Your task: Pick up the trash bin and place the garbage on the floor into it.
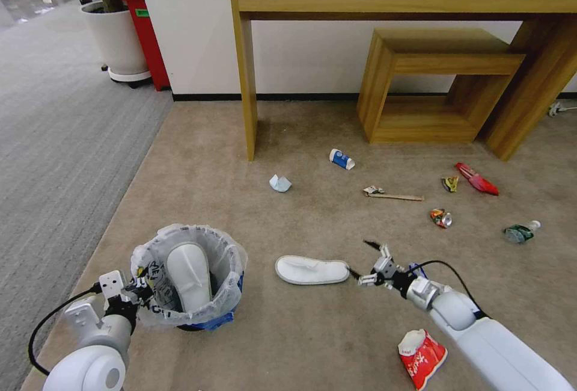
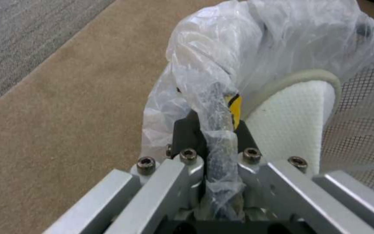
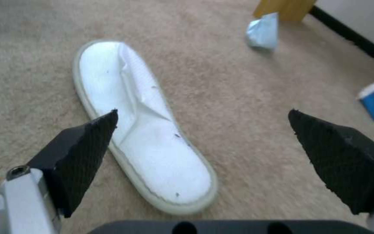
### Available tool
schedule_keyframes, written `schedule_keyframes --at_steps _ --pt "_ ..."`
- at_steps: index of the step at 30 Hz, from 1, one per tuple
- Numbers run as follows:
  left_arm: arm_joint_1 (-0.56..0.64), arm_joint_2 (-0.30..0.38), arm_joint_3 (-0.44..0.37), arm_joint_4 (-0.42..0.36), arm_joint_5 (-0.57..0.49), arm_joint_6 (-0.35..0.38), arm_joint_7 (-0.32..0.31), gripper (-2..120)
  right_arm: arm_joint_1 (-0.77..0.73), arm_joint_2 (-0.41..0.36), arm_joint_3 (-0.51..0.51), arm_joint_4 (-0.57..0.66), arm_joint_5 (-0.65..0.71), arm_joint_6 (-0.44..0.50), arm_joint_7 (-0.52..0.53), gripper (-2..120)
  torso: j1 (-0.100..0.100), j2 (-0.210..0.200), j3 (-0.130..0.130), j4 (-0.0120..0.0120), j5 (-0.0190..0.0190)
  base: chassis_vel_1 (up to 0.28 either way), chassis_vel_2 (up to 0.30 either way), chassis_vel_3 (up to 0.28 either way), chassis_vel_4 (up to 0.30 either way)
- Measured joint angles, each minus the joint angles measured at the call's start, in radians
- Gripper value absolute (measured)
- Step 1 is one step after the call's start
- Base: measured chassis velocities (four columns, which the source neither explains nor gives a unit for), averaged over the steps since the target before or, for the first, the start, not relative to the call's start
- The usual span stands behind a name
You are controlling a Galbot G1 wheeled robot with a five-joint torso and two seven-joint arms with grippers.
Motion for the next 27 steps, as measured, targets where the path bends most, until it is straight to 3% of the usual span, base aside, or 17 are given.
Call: schedule_keyframes --at_steps 13,19,27 --pt "0.006 -0.006 -0.008 -0.011 -0.001 -0.002 0.000 3 0.133 0.140 -0.115 -0.201 -0.037 0.046 0.000 92 0.000 0.000 0.000 0.0002 -0.0004 0.000 0.000 0.000 0.000" --pt "0.013 -0.006 -0.015 -0.025 -0.007 -0.011 -0.001 3 0.204 0.268 -0.156 -0.363 -0.074 0.071 0.003 86 0.000 0.000 0.000 0.0006 -0.0002 0.000 0.000 0.000 0.000" --pt "0.010 0.009 -0.013 -0.023 -0.013 -0.015 -0.003 3 0.195 0.270 -0.141 -0.382 -0.073 0.046 0.043 75 0.000 0.000 0.000 0.0001 -0.0003 0.000 0.000 0.000 0.000"
